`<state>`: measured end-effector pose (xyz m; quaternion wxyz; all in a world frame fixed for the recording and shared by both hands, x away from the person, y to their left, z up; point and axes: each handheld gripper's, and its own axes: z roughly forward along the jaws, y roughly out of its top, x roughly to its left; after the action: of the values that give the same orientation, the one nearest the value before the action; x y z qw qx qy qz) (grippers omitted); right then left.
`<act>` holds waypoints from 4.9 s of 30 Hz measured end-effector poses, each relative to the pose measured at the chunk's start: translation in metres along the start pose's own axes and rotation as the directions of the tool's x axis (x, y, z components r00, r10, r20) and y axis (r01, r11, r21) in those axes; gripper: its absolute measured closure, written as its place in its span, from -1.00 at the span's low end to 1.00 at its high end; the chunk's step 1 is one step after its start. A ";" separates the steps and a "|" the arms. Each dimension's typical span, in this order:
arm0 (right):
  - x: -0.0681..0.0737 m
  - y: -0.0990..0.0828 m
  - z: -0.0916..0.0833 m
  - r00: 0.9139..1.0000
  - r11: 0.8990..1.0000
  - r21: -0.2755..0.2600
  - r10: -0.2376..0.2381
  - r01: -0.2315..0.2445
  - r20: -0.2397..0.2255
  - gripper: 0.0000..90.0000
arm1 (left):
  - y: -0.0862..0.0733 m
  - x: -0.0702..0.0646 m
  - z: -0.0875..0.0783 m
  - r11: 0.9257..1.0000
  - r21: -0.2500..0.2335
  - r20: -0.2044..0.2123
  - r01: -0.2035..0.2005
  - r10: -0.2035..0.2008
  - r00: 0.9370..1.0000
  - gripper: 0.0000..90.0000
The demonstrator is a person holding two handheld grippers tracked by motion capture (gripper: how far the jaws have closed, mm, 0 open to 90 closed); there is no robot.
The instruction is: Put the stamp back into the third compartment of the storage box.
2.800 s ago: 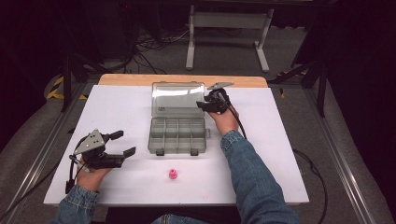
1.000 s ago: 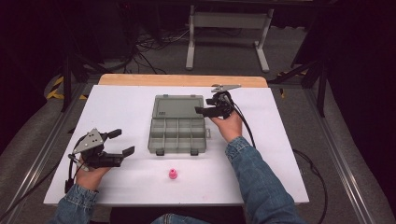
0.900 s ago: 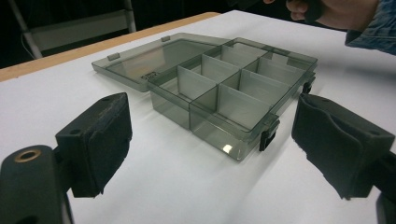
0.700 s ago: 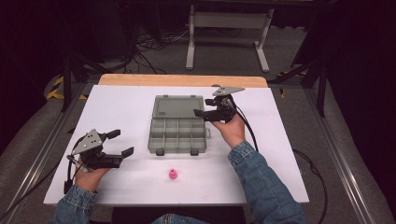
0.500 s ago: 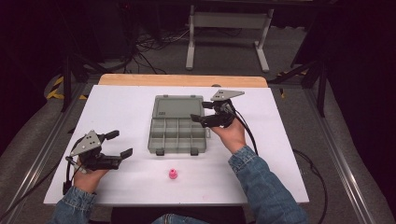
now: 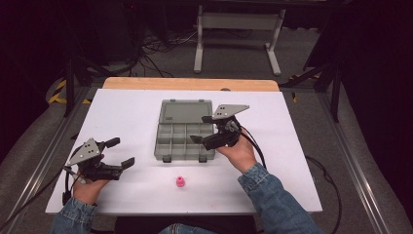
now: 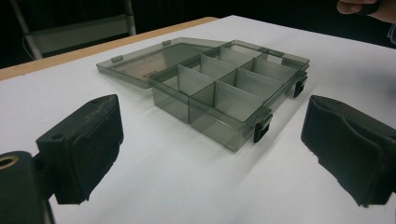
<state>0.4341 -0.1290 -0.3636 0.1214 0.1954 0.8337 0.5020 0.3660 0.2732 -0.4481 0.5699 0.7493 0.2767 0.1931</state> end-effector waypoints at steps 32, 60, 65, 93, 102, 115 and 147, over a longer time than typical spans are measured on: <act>0.045 -0.014 0.017 0.981 0.983 0.162 -0.061 0.092 -0.184 -0.49 | 0.000 -0.001 0.001 1.000 0.005 0.002 -0.003 0.003 1.000 -0.87; 0.077 -0.037 0.061 0.951 0.909 0.355 -0.119 0.221 -0.287 -0.34 | 0.000 -0.001 0.001 1.000 0.009 0.003 -0.009 0.009 1.000 -0.88; 0.079 -0.040 0.067 0.945 0.893 0.388 -0.110 0.230 -0.307 -0.26 | 0.000 -0.001 0.001 1.000 0.012 0.003 -0.010 0.010 1.000 -0.88; 0.087 -0.045 0.086 0.943 0.821 0.492 -0.154 0.288 -0.295 0.42 | 0.000 -0.001 0.001 1.000 0.010 0.001 -0.012 0.012 1.000 -0.88; 0.089 -0.044 0.085 0.943 0.825 0.485 -0.162 0.291 -0.289 0.44 | 0.000 -0.001 0.001 1.000 0.009 0.002 -0.012 0.012 1.000 -0.88; 0.083 -0.031 0.074 0.945 0.845 0.453 -0.167 0.284 -0.281 0.44 | 0.000 -0.001 0.001 1.000 0.008 0.002 -0.011 0.011 1.000 -0.88; 0.043 0.005 0.045 0.974 0.891 0.403 -0.151 0.208 -0.170 0.43 | 0.000 -0.001 0.001 1.000 0.010 0.005 -0.010 0.010 1.000 -0.88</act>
<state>0.4148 -0.0725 -0.3805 0.0664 0.1045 0.9425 0.3104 0.3659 0.2717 -0.4484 0.5659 0.7540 0.2724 0.1925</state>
